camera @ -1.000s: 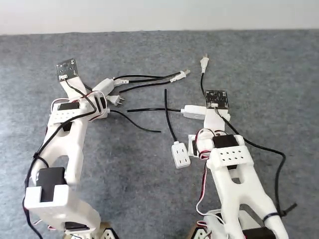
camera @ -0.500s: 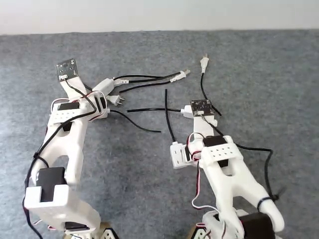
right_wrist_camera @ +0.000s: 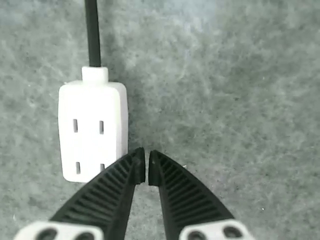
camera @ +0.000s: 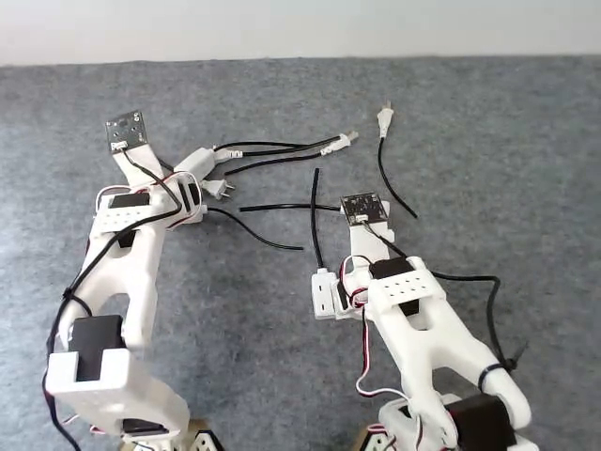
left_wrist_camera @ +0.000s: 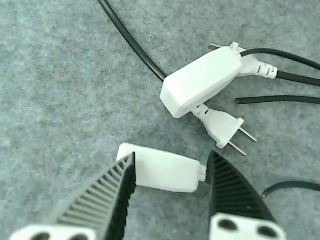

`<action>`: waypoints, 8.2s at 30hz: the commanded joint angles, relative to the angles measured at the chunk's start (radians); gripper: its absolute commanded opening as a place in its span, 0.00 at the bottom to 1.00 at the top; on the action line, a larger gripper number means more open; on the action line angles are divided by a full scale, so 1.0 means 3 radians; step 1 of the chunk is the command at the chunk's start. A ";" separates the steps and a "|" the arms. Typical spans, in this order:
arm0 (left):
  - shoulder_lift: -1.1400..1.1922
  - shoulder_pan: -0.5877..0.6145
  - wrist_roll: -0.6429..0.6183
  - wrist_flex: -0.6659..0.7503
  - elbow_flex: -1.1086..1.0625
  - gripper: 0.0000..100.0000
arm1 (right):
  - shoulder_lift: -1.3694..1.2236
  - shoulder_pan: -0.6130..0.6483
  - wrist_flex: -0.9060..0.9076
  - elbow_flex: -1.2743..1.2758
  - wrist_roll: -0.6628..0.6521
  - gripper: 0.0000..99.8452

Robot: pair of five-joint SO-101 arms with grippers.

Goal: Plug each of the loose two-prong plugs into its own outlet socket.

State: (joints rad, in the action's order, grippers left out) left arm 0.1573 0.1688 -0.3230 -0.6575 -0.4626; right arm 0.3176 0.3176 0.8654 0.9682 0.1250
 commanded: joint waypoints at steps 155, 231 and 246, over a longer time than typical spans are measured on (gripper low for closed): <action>-0.1059 -0.1274 0.0736 -0.1432 -0.1199 0.27 | 0.0580 -0.0514 -0.0171 -0.0107 -0.0061 0.01; -0.2061 0.0650 0.0747 -0.0967 -0.1619 0.27 | -0.2800 0.1721 0.0898 -0.3698 0.1105 0.05; -0.2061 0.0650 0.0752 -0.0956 -0.1655 0.27 | -0.2841 0.1440 0.1169 -0.3698 0.1008 0.01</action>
State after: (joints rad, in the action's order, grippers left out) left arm -0.4611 0.3682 -0.1020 -0.9613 -0.9659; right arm -0.5370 0.7963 1.1676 -0.1013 0.4365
